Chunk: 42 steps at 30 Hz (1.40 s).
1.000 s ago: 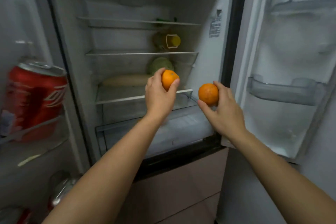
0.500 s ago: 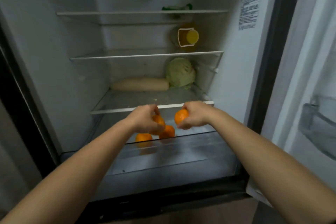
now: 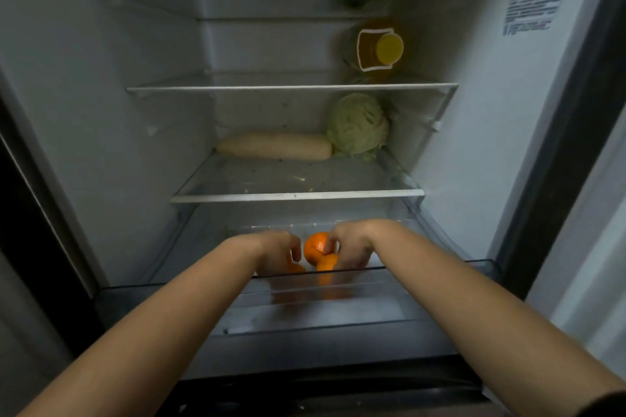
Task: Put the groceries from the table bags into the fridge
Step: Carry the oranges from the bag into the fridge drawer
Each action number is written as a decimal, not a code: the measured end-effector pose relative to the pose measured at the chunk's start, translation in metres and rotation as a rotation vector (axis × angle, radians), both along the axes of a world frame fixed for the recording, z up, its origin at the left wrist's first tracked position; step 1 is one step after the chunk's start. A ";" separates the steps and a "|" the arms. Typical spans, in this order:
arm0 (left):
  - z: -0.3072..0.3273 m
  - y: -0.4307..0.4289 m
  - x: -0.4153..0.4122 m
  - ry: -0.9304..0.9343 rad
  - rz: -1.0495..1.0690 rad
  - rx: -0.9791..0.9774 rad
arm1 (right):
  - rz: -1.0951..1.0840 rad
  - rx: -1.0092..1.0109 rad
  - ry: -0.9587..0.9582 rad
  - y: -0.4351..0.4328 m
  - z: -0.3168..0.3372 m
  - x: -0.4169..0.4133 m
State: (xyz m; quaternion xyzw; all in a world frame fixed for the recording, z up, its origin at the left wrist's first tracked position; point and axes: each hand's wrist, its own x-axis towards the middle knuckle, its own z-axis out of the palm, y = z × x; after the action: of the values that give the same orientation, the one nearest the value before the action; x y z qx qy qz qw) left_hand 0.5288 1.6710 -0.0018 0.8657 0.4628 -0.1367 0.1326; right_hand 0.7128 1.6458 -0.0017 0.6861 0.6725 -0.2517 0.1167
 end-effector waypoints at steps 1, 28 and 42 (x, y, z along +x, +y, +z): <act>0.000 0.000 0.000 0.004 0.013 -0.024 | -0.010 -0.002 0.016 -0.001 0.000 0.001; -0.008 -0.146 -0.110 -0.491 0.408 1.052 | 0.043 1.089 0.166 -0.084 0.027 -0.073; -0.103 -0.428 -0.343 -0.387 0.650 0.962 | 0.078 1.318 0.401 -0.304 -0.092 -0.303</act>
State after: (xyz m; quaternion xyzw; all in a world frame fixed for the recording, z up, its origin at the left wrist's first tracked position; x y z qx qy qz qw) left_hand 0.1860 1.2425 -0.1047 0.6522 0.6806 0.2948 -0.1564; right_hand 0.4103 1.3416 -0.0933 0.5294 0.7180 0.0917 -0.4424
